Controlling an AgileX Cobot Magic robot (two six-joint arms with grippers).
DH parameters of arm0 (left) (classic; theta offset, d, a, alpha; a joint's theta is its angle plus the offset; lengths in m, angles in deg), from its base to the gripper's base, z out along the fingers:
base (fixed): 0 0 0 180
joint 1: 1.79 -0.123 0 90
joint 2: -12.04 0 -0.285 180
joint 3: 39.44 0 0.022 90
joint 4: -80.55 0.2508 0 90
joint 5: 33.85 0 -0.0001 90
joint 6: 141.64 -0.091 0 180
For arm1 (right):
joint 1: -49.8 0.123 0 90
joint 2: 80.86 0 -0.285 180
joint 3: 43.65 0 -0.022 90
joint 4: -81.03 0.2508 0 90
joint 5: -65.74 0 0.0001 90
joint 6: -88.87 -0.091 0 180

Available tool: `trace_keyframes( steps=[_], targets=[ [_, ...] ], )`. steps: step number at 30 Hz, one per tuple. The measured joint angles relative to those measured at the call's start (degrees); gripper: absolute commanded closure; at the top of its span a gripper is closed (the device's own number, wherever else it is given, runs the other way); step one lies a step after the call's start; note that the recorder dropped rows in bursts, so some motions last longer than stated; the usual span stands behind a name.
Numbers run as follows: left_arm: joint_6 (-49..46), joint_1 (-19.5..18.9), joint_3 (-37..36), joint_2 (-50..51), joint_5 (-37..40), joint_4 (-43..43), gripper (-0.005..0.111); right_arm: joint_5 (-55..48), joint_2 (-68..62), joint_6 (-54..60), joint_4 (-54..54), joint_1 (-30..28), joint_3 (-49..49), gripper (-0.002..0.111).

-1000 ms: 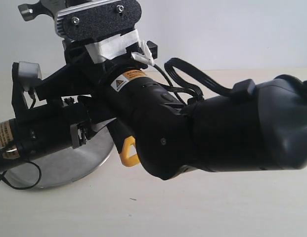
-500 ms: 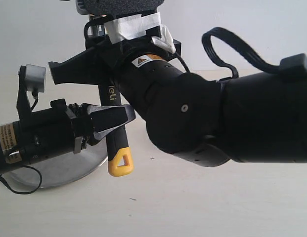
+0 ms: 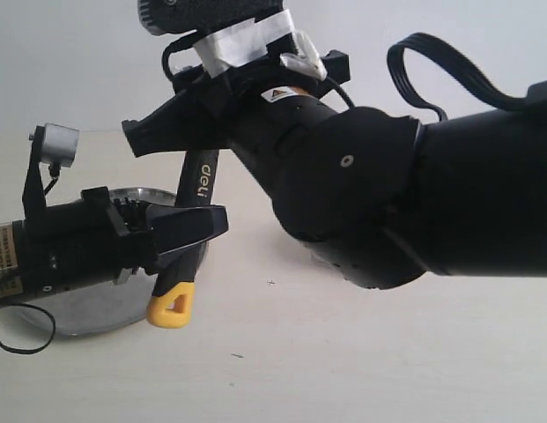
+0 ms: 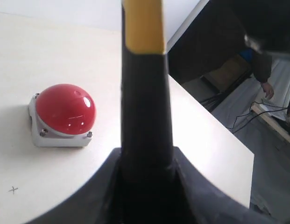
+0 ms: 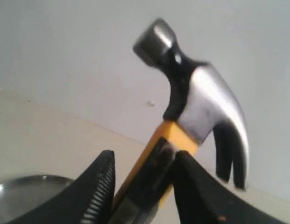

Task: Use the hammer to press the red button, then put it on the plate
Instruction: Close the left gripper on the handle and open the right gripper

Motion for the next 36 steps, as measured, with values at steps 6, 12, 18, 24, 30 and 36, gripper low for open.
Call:
trace_keyframes(
  steps=[6,12,18,24,30,36],
  targets=[
    [1.08,-1.94,-0.22,-0.23,-3.07,2.27,0.107,1.91,0.51,2.83,0.44,-0.22,0.0,0.066],
    [2.29,-2.07,-0.22,-0.23,-4.47,2.27,0.107,1.91,0.51,3.75,-2.31,-0.22,-0.14,0.066],
    [2.77,-2.07,-0.22,-0.23,-5.2,4.08,0.107,-1.15,0.51,2.72,-9.56,-0.22,-0.14,0.066],
    [0.27,-2.07,-0.22,-0.43,-6.31,6.84,0.107,-4.95,0.51,1.2,-15.24,-0.22,-0.14,0.066],
    [-3.5,-2.07,-0.35,-0.43,-6.58,9.27,0.107,-5.5,0.95,2.59,-15.62,-0.22,-0.14,0.066],
    [-3.86,-2.07,-0.35,-0.43,-6.7,6.32,0.107,-5.9,5.09,10.39,-14.25,-0.22,-0.14,0.066]
  ],
)
